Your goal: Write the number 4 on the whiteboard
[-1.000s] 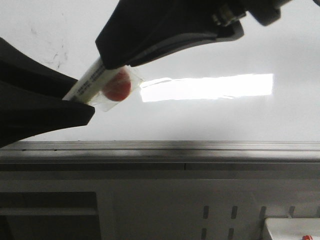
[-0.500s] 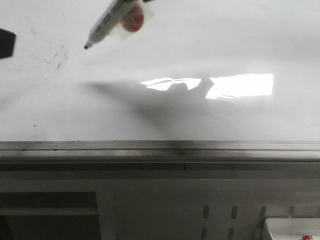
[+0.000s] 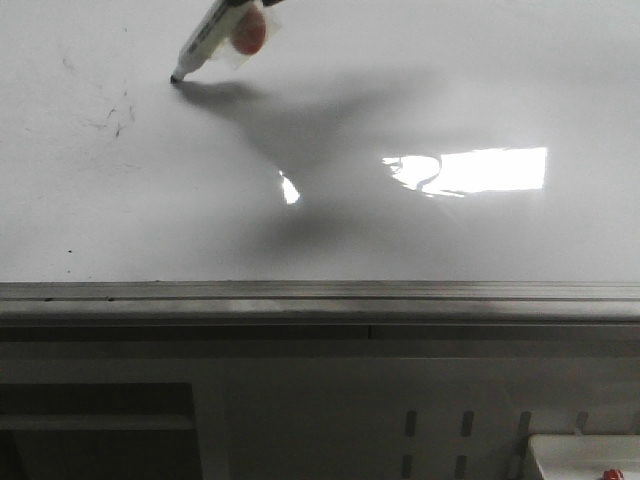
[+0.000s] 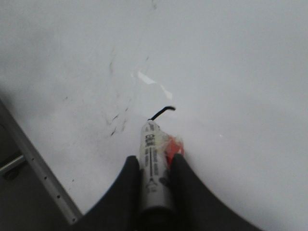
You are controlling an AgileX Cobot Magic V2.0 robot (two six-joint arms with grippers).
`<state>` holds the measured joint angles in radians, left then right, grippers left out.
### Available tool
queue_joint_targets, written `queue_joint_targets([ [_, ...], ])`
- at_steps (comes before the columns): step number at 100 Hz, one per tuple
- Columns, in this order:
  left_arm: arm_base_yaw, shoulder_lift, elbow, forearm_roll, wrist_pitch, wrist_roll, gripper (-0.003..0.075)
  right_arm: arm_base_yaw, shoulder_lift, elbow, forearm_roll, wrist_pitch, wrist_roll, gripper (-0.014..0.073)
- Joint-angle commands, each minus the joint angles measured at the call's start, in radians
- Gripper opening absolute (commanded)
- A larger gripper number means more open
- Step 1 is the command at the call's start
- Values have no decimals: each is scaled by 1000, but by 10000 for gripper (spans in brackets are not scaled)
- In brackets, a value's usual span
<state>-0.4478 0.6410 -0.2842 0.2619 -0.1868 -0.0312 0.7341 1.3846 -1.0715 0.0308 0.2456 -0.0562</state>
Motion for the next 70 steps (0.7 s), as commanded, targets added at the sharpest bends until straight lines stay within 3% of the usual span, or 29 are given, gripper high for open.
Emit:
queue_joint_targets([
  [1, 3, -4, -29, -16, -68, -8, 407, 13, -6, 8, -16, 10, -10, -66],
  [45, 3, -4, -29, -16, -68, -8, 407, -108, -160, 138, -16, 104, 3, -64],
  [70, 3, -4, -29, -16, -68, -8, 407, -23, -190, 44, -17, 70, 3, -64],
])
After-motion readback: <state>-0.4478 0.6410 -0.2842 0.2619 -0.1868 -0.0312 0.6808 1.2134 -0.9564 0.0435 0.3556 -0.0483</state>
